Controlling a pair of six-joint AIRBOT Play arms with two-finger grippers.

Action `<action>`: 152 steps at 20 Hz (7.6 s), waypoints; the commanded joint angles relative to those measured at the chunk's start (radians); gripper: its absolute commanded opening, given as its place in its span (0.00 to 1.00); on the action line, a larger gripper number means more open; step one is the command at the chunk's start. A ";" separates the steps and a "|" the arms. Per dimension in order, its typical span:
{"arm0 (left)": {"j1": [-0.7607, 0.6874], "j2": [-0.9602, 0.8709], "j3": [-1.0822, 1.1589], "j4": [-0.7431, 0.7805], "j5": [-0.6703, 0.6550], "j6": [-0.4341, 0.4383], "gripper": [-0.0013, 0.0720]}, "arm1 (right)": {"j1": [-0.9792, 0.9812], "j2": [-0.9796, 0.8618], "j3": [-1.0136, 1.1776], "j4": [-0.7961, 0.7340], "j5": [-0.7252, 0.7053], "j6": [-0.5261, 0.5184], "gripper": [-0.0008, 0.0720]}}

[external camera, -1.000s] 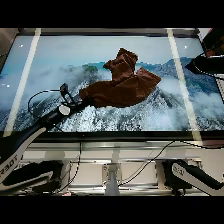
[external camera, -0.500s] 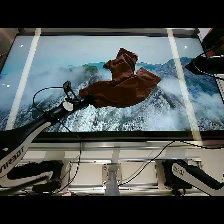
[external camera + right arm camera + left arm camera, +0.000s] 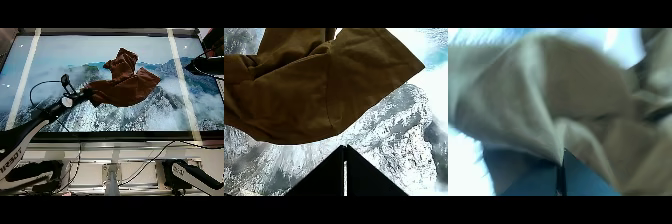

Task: Fold the clothes and pants, and hang the long-sleeved shirts on hangers.

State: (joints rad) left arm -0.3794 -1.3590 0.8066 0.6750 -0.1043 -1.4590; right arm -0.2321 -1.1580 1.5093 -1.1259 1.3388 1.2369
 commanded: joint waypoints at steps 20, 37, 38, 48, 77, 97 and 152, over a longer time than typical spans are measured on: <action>0.001 0.806 0.274 0.360 0.109 0.012 0.04 | 0.196 0.001 0.000 0.128 0.142 -0.108 0.03; 0.002 0.692 0.351 0.456 -0.042 0.008 0.04 | 0.223 0.001 -0.244 0.264 0.125 -0.108 0.03; 0.005 0.692 0.351 0.486 -0.038 0.008 0.04 | 0.253 0.001 -0.312 0.286 0.107 -0.107 0.03; 0.146 0.681 0.349 0.529 -0.040 0.008 0.04 | 0.673 0.000 -0.642 0.295 -0.496 0.050 0.46; 0.978 0.669 -0.232 0.983 -0.850 -0.262 0.04 | 0.705 -0.338 -0.494 0.386 -0.467 0.072 0.69; 0.977 0.669 -0.232 0.789 -0.795 -0.262 0.04 | 0.824 -0.721 -0.068 0.333 -0.371 0.041 0.55; 0.843 0.641 -0.037 -0.439 -0.636 0.592 0.04 | 0.177 0.035 -0.315 -0.121 -0.232 -0.024 0.03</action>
State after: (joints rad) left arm 0.5320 -0.5743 0.7696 0.2241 -0.7341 -0.8867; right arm -0.0544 -1.0317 1.2968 -1.2881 1.3128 1.2125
